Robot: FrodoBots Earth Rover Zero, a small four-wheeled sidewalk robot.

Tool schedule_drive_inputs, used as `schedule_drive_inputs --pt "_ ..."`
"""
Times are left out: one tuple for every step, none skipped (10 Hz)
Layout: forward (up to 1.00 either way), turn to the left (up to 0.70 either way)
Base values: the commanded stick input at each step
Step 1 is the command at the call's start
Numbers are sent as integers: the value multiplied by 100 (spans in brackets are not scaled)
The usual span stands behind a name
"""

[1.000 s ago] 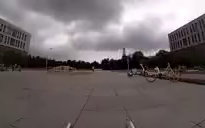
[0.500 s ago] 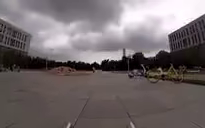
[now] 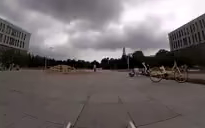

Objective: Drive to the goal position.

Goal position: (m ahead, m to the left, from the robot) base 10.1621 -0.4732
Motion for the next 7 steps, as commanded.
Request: schedule_drive_inputs --pt "50 1" --pt "50 1" --pt "50 1" --pt "50 1" --pt "50 1" --pt "50 1" --pt "50 1"
